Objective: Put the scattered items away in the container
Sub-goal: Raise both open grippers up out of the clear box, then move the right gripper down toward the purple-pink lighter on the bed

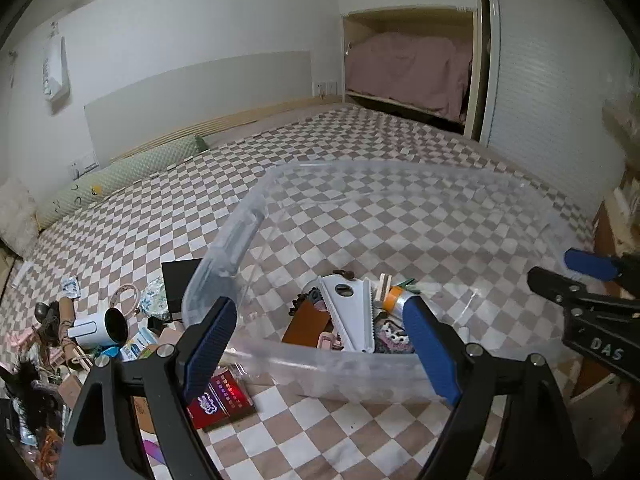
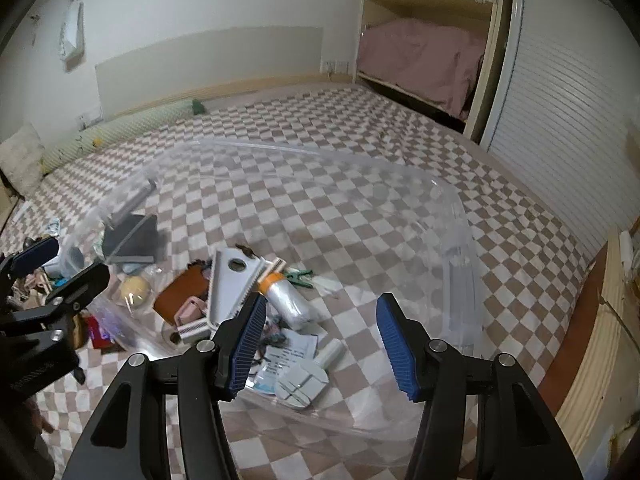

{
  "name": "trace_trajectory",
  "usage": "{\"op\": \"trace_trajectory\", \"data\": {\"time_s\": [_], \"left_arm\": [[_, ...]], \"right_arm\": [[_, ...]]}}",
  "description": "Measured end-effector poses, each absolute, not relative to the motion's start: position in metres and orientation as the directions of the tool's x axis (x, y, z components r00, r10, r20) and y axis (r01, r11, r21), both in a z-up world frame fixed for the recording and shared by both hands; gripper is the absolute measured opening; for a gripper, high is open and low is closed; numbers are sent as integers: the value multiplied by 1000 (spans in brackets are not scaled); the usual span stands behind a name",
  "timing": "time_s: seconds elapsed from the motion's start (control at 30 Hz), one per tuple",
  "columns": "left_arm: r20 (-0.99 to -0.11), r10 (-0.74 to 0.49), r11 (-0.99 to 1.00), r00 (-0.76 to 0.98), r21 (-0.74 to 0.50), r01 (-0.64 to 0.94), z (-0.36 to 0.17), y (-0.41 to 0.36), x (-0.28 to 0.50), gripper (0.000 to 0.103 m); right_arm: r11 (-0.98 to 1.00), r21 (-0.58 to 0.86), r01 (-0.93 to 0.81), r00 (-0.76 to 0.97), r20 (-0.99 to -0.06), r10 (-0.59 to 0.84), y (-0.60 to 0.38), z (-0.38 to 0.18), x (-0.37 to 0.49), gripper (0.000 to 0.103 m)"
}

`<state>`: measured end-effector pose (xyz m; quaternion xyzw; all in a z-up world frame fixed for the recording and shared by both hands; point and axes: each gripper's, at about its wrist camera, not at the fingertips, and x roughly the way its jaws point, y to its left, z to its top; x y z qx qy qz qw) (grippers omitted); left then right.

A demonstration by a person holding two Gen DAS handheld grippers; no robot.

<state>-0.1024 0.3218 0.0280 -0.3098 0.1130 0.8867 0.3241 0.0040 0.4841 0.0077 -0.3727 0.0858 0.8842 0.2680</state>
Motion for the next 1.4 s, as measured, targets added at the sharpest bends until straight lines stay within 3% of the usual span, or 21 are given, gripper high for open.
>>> {"op": "trace_trajectory", "data": {"time_s": [0.13,0.37,0.43,0.63,0.83,0.9,1.0,1.13,1.4], "left_arm": [[-594,495,-795,-634,-13,-607,42,300,-100,86],[-560,449,-839,-696,4,-544,62,258,-96,86],[-549,436,-849,-713,12,-528,66,246,-95,86],[-526,401,-879,-750,10,-477,81,201,-94,86],[-507,365,-909,-781,-11,-418,98,149,-91,87],[-488,344,-920,-802,-3,-393,104,134,-88,102],[-466,315,-933,-827,7,-359,109,112,-83,103],[-467,286,-945,-837,6,-327,107,85,-81,103],[-480,174,-970,-860,68,-234,73,43,-84,103]], "right_arm": [[-850,-36,-525,-621,-668,411,472,17,7,71],[-882,-27,-471,-703,-592,394,440,43,6,71],[-888,-15,-459,-730,-563,387,430,52,7,82],[-917,-10,-398,-812,-461,358,396,78,7,98],[-954,-25,-300,-871,-400,284,357,88,0,103],[-965,-17,-261,-889,-384,248,345,89,-1,103],[-973,33,-229,-914,-350,203,334,88,-4,103],[-975,122,-186,-918,-376,128,325,81,-16,103],[-996,-74,-56,-927,-368,80,273,54,-26,103]]}}
